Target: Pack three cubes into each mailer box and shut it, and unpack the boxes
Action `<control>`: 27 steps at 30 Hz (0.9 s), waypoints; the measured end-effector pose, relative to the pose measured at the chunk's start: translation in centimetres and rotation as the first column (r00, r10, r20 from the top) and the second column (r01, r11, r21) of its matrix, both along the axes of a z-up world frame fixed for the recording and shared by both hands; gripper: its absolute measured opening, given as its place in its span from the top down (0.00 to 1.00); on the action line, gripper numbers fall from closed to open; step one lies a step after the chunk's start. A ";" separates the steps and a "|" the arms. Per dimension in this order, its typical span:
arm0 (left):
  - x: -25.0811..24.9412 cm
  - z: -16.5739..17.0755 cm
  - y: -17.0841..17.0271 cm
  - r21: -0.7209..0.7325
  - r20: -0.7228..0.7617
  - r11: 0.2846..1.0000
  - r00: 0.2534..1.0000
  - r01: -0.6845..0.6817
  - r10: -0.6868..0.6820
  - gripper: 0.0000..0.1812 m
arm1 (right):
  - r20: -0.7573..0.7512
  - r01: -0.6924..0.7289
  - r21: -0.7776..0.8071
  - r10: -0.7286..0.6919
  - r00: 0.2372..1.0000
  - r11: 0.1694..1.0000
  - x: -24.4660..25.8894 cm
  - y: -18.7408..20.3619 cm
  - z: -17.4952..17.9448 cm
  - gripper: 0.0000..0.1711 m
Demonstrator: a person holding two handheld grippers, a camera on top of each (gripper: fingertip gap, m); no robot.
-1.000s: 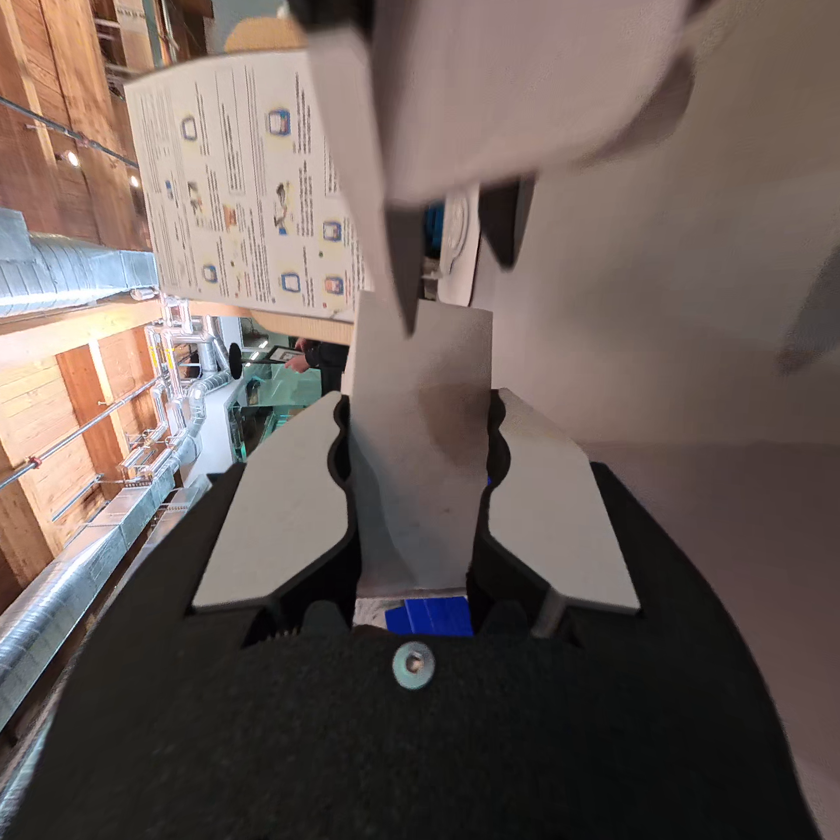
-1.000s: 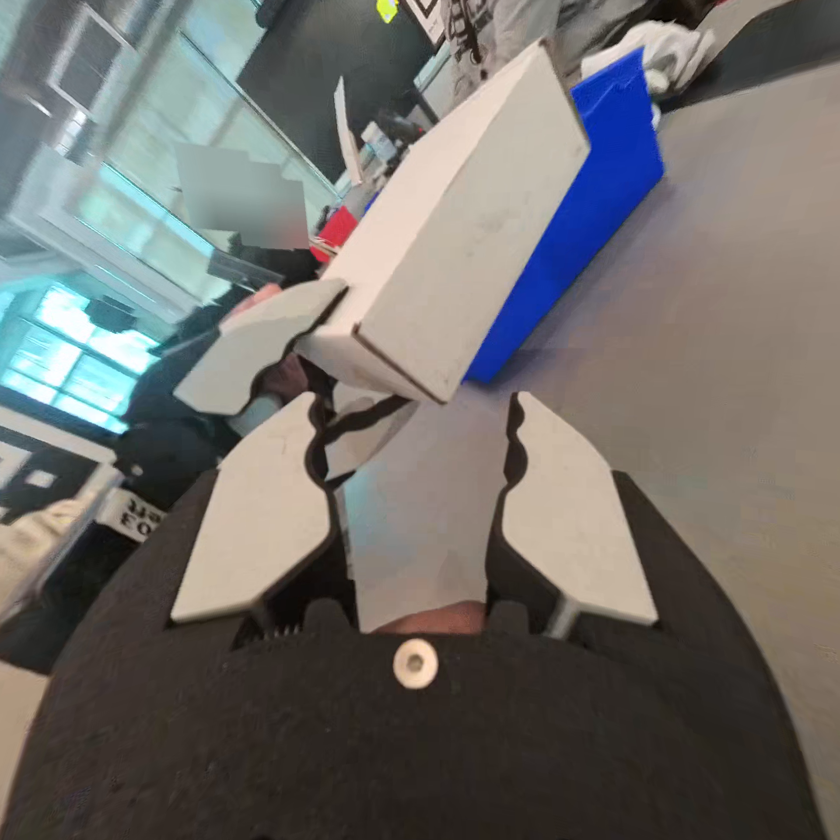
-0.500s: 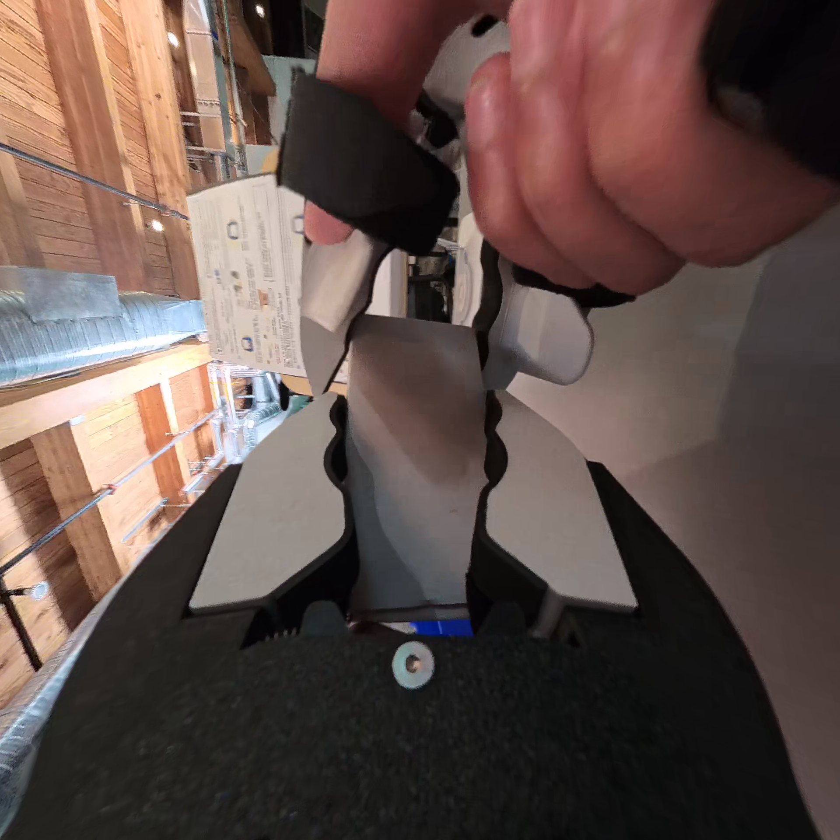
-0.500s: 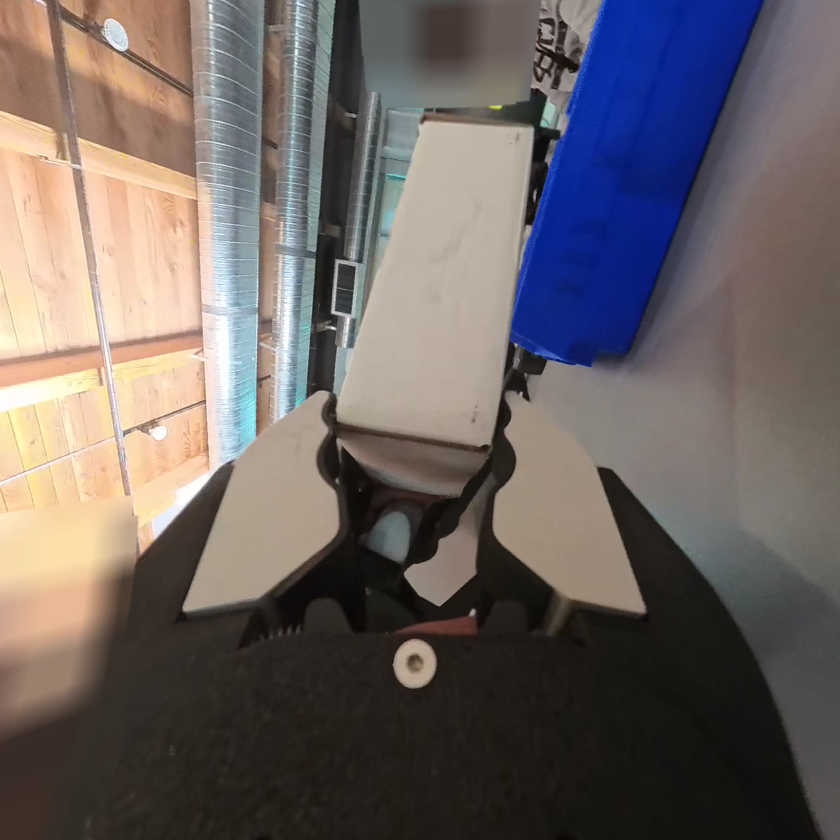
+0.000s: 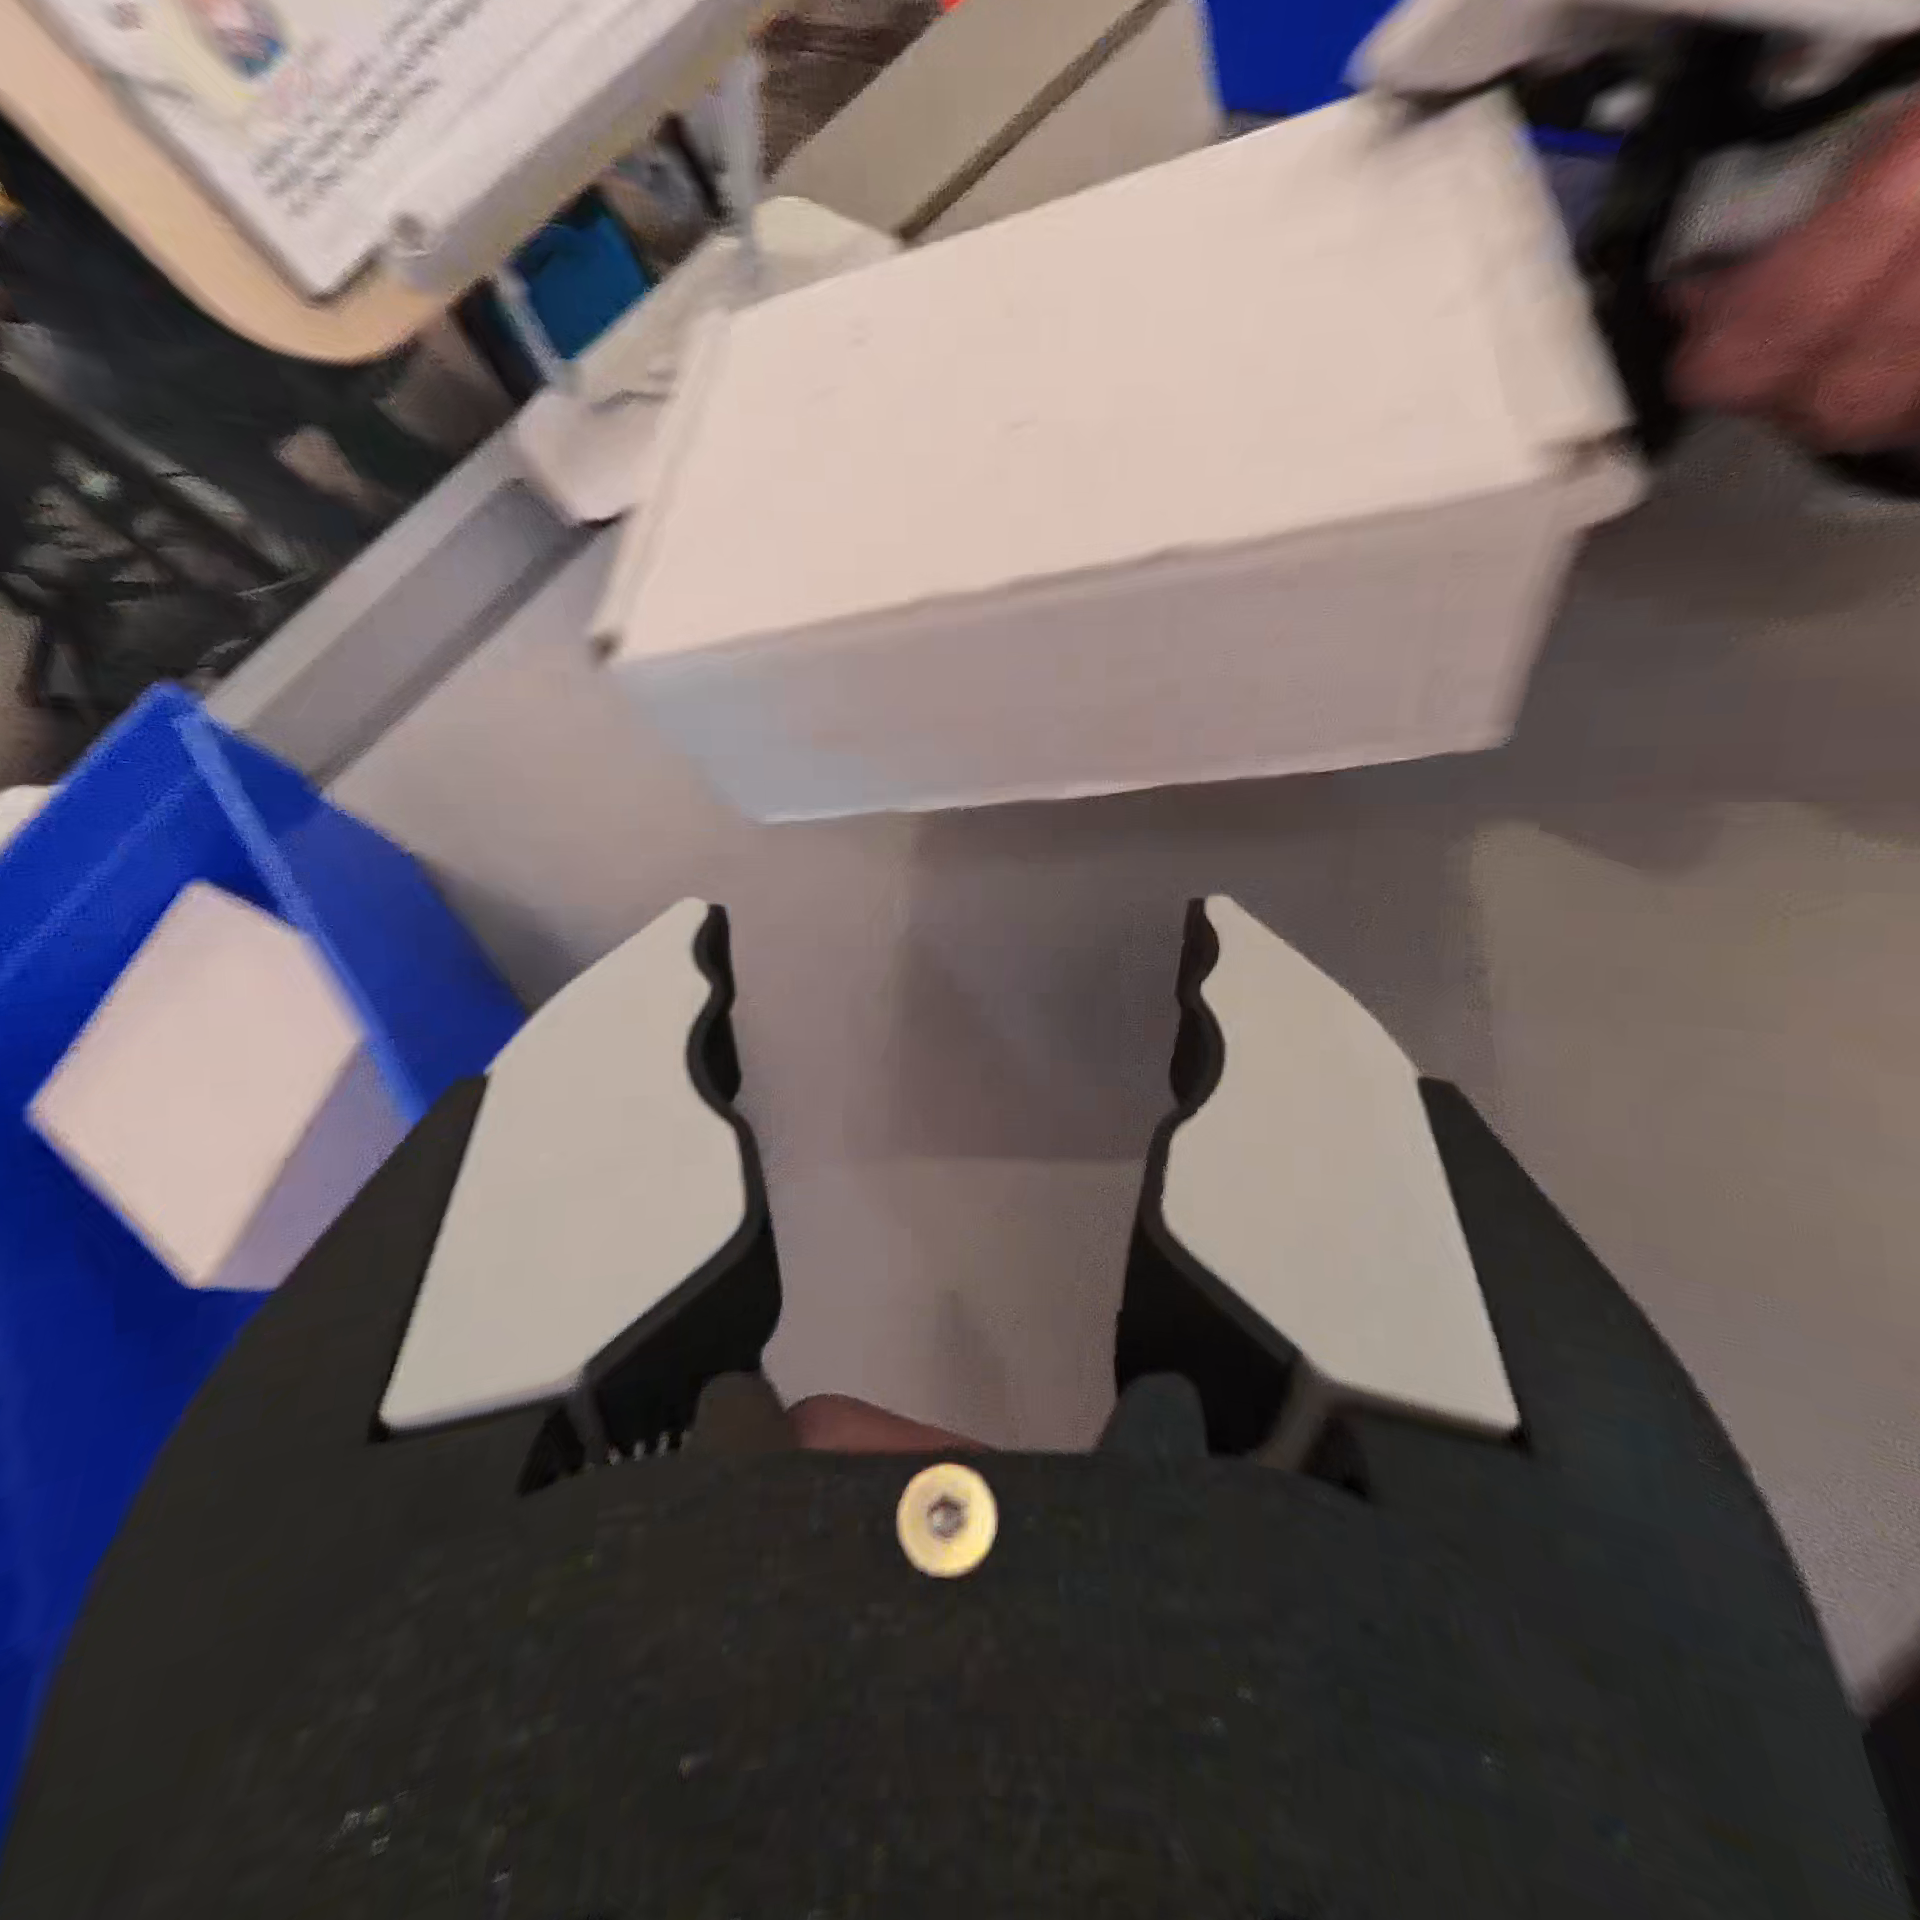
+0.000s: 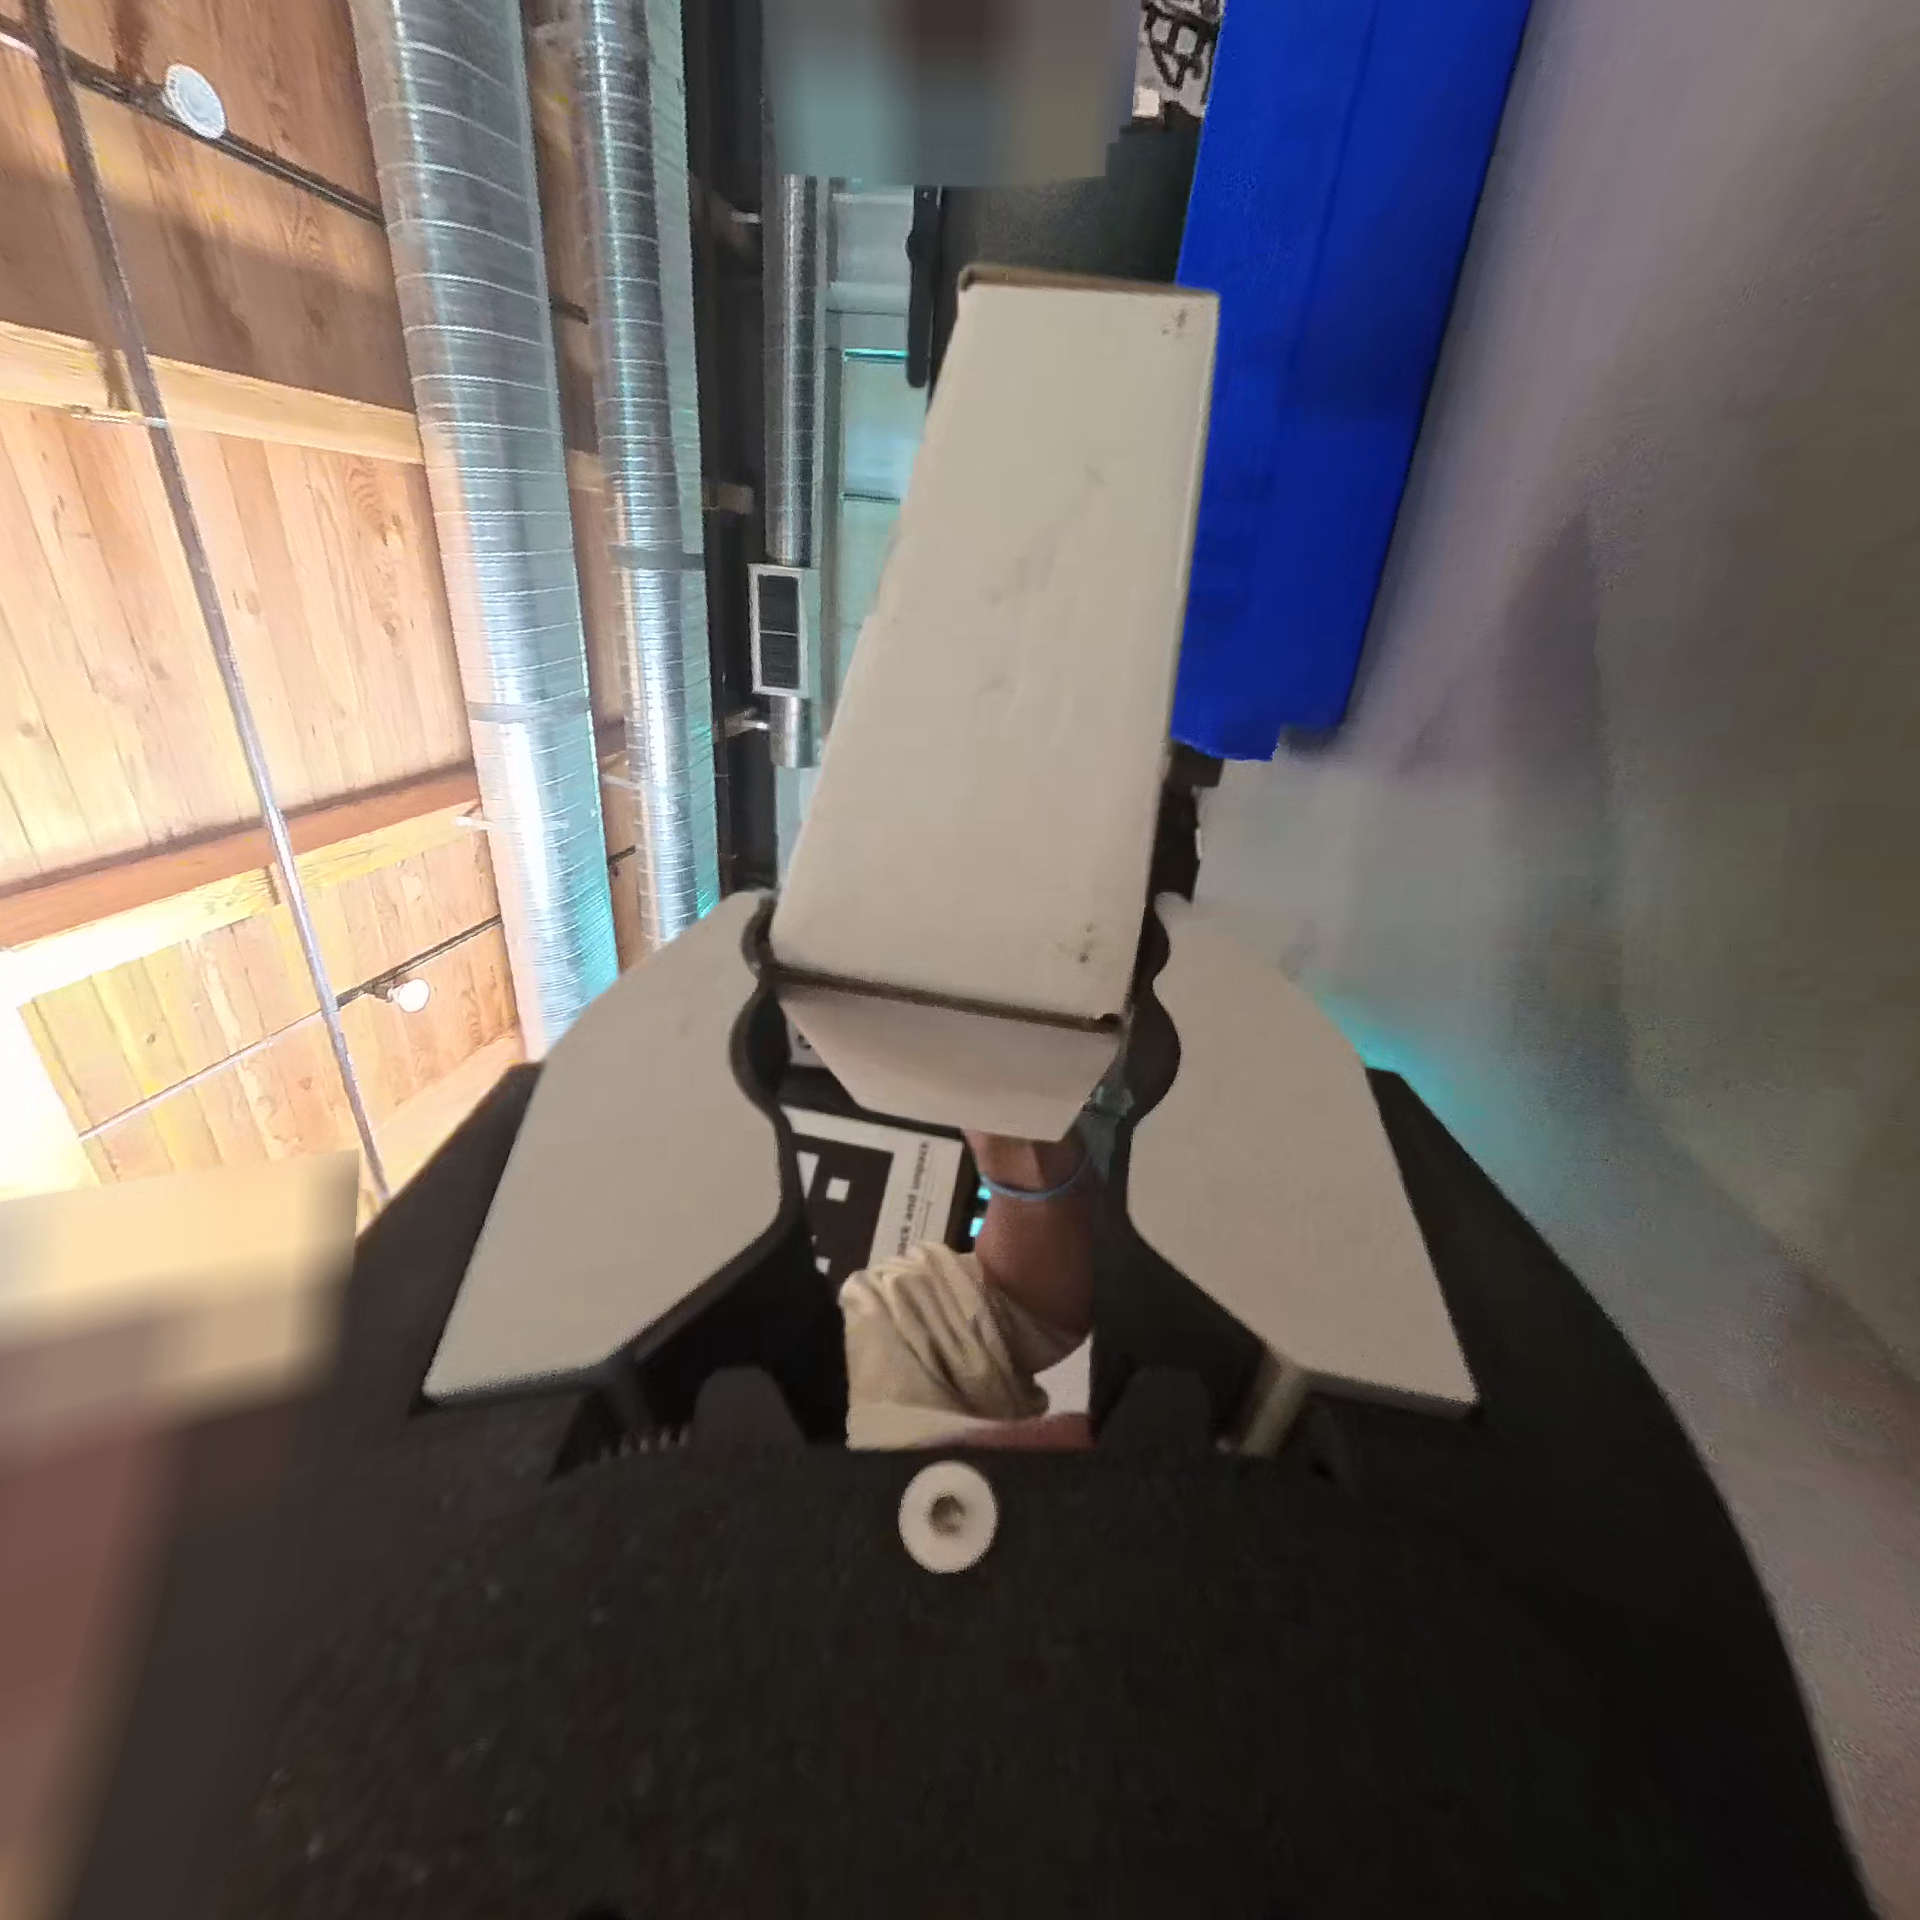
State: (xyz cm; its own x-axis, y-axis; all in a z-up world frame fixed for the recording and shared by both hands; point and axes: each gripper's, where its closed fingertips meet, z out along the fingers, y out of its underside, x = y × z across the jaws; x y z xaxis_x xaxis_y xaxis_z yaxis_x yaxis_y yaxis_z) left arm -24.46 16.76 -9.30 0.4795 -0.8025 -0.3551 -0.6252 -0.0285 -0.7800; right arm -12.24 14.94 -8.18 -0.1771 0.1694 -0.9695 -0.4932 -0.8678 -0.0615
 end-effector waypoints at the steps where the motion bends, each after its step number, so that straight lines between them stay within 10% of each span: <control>1: -0.9 0.2 1.4 0.078 -0.023 0.997 0.999 -0.028 0.030 0.55 | -0.025 -0.021 -0.005 0.020 0.999 1.000 0.1 -0.2 0.2 0.63; 4: -2.9 1.1 3.9 0.431 -0.199 0.903 0.976 0.005 0.090 0.47 | -0.061 -0.060 -0.018 0.059 0.996 0.998 0.1 -0.5 0.5 0.63; 8: -1.6 2.8 2.4 0.786 -0.410 0.542 0.907 0.297 0.098 0.57 | -0.084 -0.124 -0.035 0.121 0.989 0.992 -1.4 -1.0 0.2 0.63; 18: -0.3 1.0 3.2 0.742 -0.641 0.336 0.761 0.580 0.104 0.63 | -0.077 -0.232 -0.050 0.228 0.971 0.971 -3.7 -2.0 -0.8 0.62; 24: 0.2 -1.1 3.3 0.529 -0.668 0.633 0.738 0.565 -0.100 0.65 | 0.153 -0.093 0.083 0.079 0.985 0.992 -1.4 -0.4 -1.5 0.57; 27: -0.1 -1.1 3.7 0.365 -0.660 0.751 0.722 0.550 -0.207 0.65 | 0.476 -0.103 0.306 -0.058 0.878 0.947 0.3 -0.2 -1.4 0.55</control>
